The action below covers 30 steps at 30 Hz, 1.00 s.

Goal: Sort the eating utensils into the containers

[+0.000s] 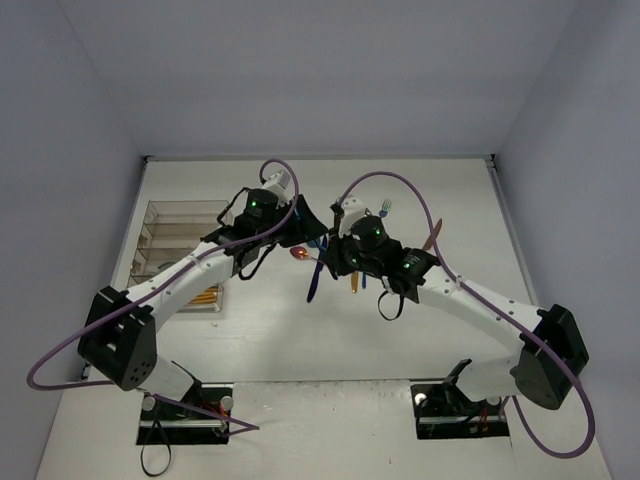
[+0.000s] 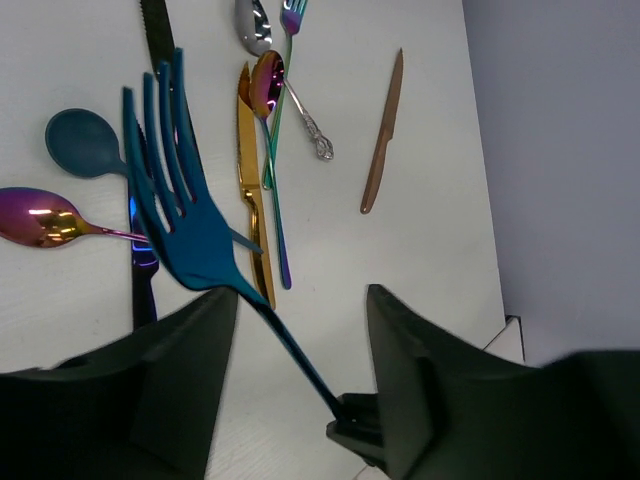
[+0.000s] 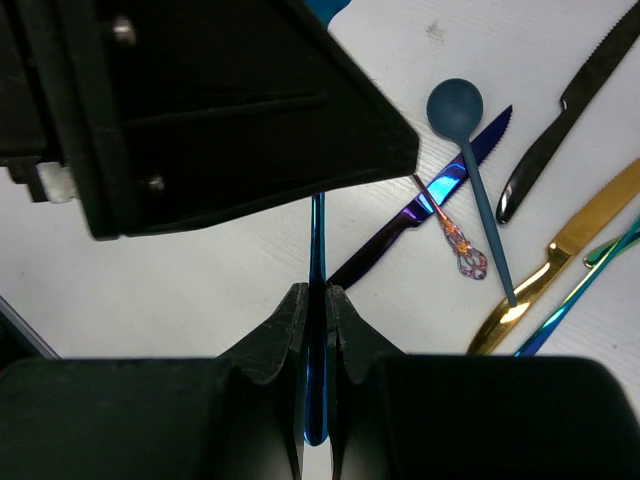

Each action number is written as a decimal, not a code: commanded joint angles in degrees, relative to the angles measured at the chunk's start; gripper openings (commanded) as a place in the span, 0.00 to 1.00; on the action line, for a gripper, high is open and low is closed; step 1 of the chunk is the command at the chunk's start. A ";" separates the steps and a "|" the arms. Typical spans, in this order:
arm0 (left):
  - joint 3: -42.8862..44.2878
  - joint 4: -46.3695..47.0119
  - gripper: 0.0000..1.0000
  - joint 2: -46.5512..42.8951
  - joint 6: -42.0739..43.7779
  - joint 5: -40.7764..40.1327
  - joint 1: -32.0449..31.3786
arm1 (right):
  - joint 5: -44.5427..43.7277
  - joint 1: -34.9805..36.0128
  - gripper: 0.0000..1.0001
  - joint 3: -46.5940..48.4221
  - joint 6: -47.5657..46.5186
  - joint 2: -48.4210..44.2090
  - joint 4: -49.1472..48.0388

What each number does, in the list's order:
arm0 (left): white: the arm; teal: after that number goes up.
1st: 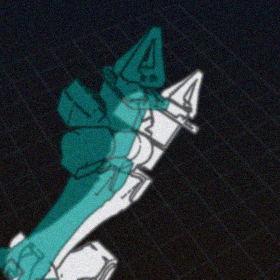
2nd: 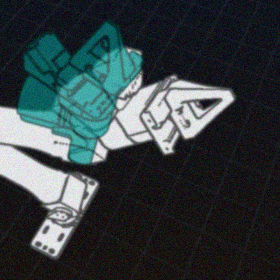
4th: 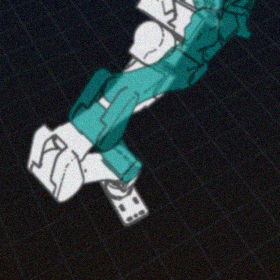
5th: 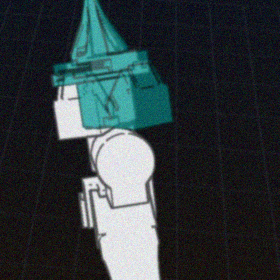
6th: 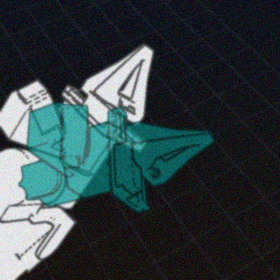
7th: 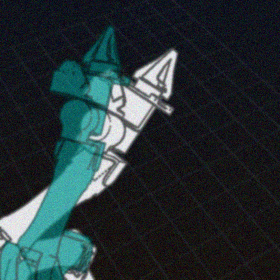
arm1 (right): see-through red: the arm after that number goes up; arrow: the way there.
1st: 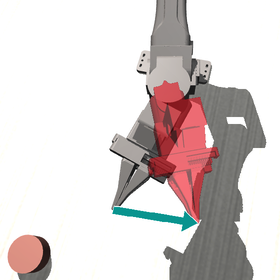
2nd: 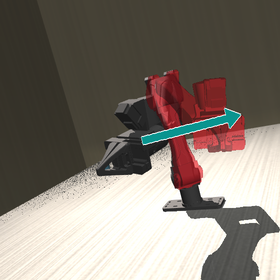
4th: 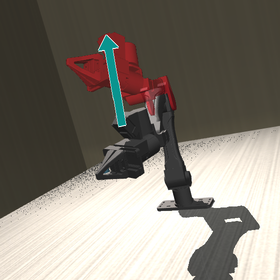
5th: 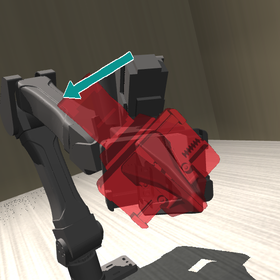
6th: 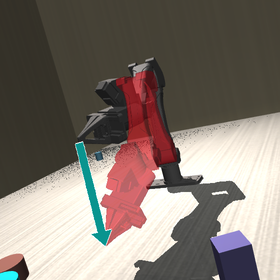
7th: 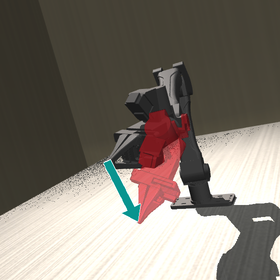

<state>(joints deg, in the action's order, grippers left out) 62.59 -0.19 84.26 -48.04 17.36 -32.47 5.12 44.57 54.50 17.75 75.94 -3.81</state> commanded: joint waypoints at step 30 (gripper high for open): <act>-12.20 -11.03 0.00 -20.95 -15.13 -24.44 24.12 | -9.78 -0.95 0.62 -8.67 -0.69 -7.11 -8.23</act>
<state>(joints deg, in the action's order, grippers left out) 51.47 -9.16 67.67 -59.22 -2.78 -14.71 -2.31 44.81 46.83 18.16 71.80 -8.64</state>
